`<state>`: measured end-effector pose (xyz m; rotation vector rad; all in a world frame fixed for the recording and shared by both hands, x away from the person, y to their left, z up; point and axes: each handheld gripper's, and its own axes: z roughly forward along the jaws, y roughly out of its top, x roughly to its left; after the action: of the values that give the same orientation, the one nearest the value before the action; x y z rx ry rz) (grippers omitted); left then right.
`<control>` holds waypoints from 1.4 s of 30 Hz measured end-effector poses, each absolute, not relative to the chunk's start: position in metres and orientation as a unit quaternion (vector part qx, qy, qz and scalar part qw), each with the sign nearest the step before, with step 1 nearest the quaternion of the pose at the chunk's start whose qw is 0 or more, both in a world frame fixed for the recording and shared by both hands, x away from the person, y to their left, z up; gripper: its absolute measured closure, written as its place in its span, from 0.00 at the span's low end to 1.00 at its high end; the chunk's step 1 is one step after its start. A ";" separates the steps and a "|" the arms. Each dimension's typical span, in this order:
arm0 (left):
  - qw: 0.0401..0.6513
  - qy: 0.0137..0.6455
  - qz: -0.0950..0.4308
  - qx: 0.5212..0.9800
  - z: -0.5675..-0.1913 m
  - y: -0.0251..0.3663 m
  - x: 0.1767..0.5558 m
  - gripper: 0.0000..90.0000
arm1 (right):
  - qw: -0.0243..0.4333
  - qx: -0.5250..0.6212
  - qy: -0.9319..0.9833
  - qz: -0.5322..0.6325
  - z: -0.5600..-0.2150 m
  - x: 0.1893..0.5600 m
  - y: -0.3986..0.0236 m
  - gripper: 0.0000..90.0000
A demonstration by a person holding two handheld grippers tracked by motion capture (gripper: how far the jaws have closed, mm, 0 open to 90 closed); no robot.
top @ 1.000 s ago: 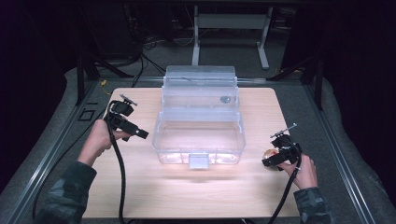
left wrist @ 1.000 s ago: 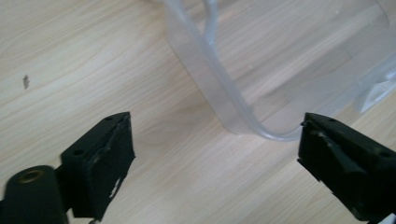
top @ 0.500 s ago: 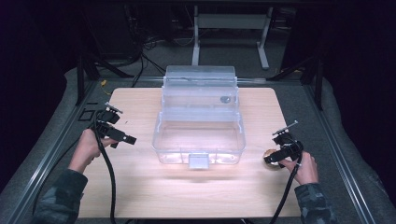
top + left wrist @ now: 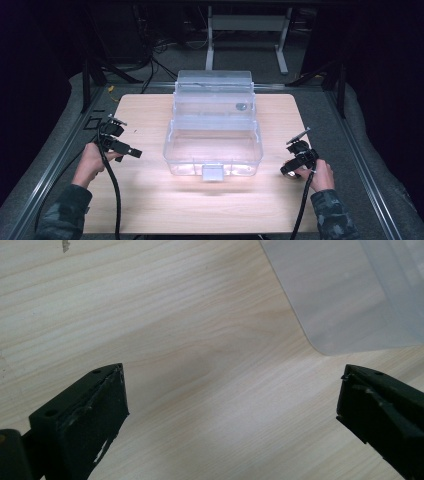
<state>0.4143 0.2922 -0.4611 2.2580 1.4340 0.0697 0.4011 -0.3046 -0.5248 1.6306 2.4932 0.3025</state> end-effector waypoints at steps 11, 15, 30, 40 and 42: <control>0.236 0.517 0.021 0.823 -0.467 0.292 0.418 0.00 | 0.071 0.538 0.834 0.097 -0.531 0.401 -0.304 0.22; 0.235 0.516 0.025 0.823 -0.466 0.291 0.417 0.00 | 0.079 0.536 0.835 0.098 -0.530 0.400 -0.304 0.22; 0.239 0.512 0.025 0.825 -0.463 0.297 0.416 0.00 | 0.087 0.518 0.845 0.105 -0.501 0.395 -0.297 0.22; 0.242 0.510 0.024 0.825 -0.464 0.299 0.417 0.00 | 0.089 0.502 0.854 0.103 -0.480 0.394 -0.291 0.22; 0.242 0.511 0.025 0.825 -0.463 0.299 0.417 0.00 | 0.091 0.500 0.855 0.104 -0.474 0.393 -0.291 0.22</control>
<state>0.4171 0.2992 -0.4634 2.2553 1.3962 0.0673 0.3931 -0.2907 -0.4739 1.4852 2.5404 0.3103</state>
